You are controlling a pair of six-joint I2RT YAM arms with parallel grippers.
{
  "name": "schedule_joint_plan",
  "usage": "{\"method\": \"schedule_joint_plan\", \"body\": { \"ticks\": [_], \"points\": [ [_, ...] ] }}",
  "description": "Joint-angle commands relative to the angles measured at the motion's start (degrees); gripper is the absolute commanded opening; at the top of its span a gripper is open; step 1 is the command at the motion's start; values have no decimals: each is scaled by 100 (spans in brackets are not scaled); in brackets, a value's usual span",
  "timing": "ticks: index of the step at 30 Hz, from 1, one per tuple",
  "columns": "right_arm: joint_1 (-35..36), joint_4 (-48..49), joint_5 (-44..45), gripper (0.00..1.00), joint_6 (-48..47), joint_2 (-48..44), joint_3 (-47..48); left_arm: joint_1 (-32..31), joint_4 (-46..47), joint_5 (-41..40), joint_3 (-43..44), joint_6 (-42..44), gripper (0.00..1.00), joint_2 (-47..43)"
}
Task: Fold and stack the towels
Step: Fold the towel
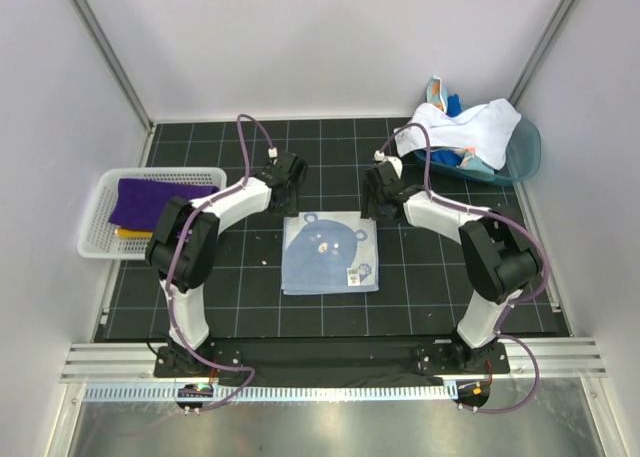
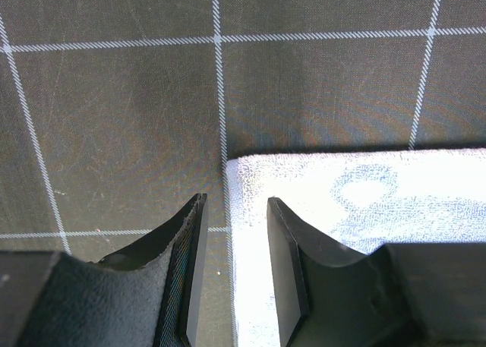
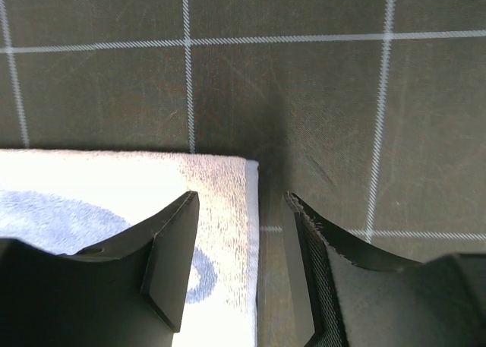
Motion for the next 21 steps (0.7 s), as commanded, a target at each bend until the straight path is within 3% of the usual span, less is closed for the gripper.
{"method": "schedule_joint_plan", "body": {
  "ticks": [1, 9, 21],
  "points": [
    [-41, 44, -75, 54, -165, 288, 279, 42, 45, -2, 55, 64, 41, 35],
    [-67, 220, -163, 49, -227, 799, 359, 139, 361, 60, -200, 11, 40, 211],
    [-147, 633, -461, 42, -297, 764, 157, 157, 1091, 280, -648, -59, 39, 88]
  ]
}}
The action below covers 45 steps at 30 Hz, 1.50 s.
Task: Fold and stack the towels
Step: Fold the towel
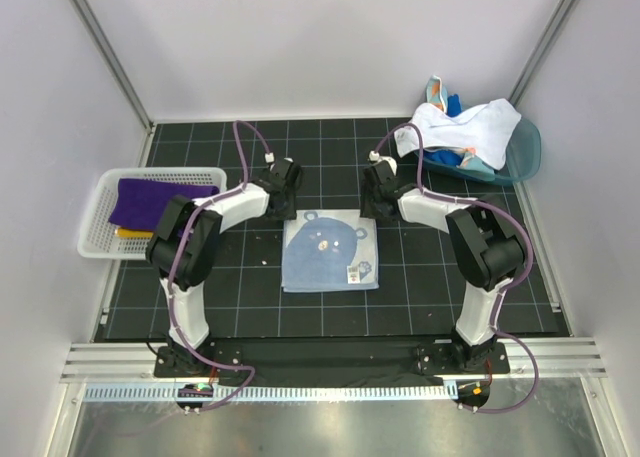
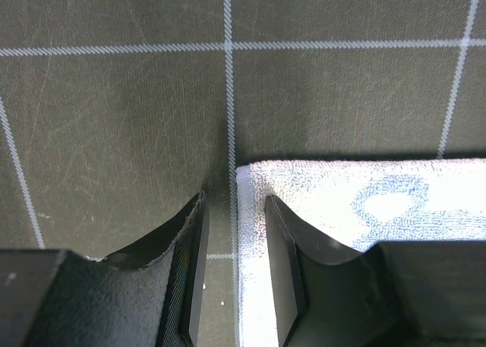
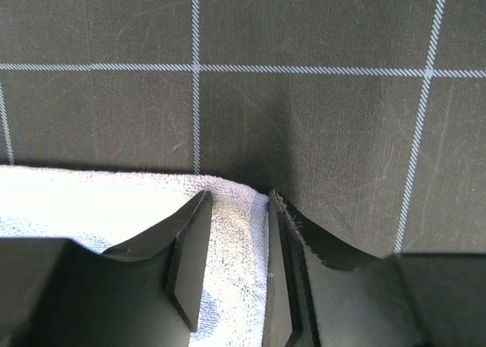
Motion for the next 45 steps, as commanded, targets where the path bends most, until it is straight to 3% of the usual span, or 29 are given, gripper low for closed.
{"method": "schedule_joint_plan", "body": {
  "ticks": [1, 14, 23, 32, 39, 45],
  "points": [
    [-24, 218, -208, 42, -72, 99, -84, 36, 446, 183, -244, -22, 38, -37],
    [-59, 376, -455, 39, -125, 231, -13, 247, 1176, 473, -815, -216, 40, -564],
    [-77, 403, -499, 38, -160, 328, 13, 432, 1484, 781, -1018, -374, 39, -424],
    [-94, 429, -542, 31, -169, 258, 22, 450, 1528, 764, -1070, -392, 25, -257],
    [-112, 412, -587, 20, -134, 196, 65, 450, 1563, 878, -1018, -348, 0, -292],
    [-147, 376, -569, 10, -151, 38, 145, 450, 1624, 843, -1009, -339, 0, -555]
  ]
}}
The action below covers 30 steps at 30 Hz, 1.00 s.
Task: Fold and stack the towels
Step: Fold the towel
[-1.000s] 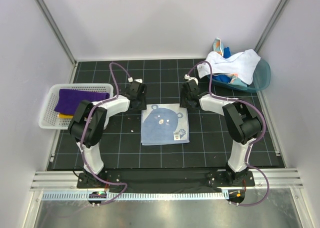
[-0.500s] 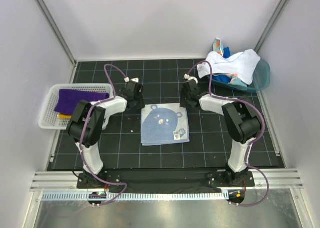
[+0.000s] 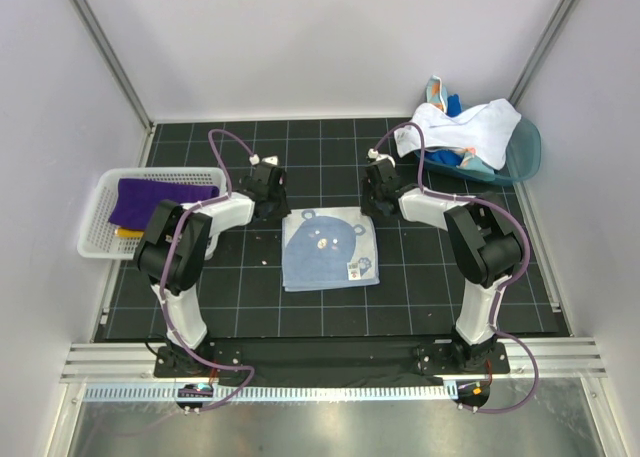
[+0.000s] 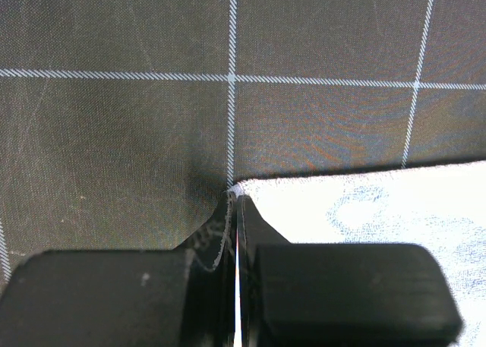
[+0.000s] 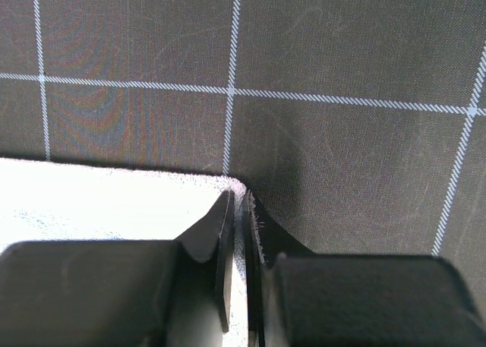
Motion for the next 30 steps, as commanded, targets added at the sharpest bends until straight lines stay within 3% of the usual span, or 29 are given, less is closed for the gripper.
{"method": "schedule_joint_plan", "body": {
  "ticks": [1, 17, 30],
  "points": [
    [-25, -100, 2, 9, -64, -150, 143, 23, 90, 71, -49, 9, 0, -193],
    [-69, 286, -51, 9, -91, -1266, -340, 23, 125, 54, -313, -97, 0, -1264],
    [-60, 954, -192, 9, 252, -2329, -1816, 23, 310, 387, -1323, -360, 0, -2170]
  ]
}}
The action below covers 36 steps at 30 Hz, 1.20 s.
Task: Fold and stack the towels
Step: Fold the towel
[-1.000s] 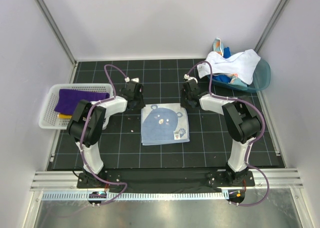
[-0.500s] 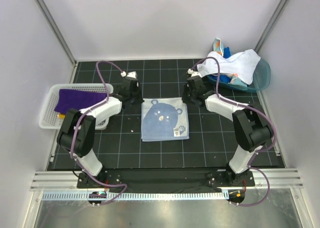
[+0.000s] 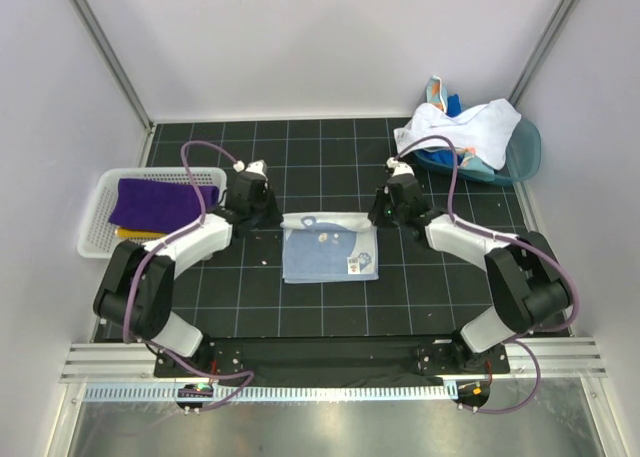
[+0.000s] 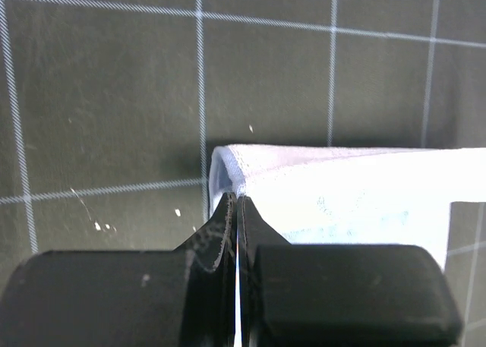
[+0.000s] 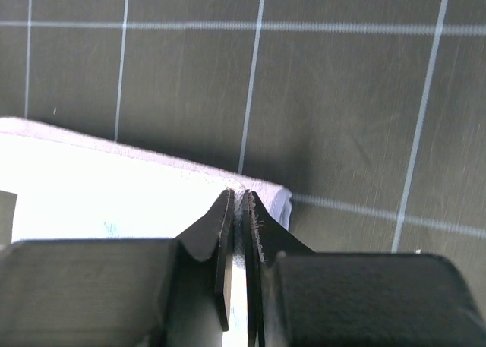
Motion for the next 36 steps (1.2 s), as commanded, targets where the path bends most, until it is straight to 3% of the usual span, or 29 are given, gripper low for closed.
{"method": "schedule_joint_plan", "body": {
  "ticks": [1, 16, 36],
  "points": [
    [-29, 425, 64, 9, 141, -507, -324, 19, 255, 75, -263, -78, 0, -441],
    [190, 514, -16, 9, 413, -1817, -1441, -201, 361, 242, -1257, -307, 0, -1435],
    [955, 127, 679, 9, 791, -2986, -2346, -666, 246, 181, -1846, -483, 0, -2068]
  ]
}}
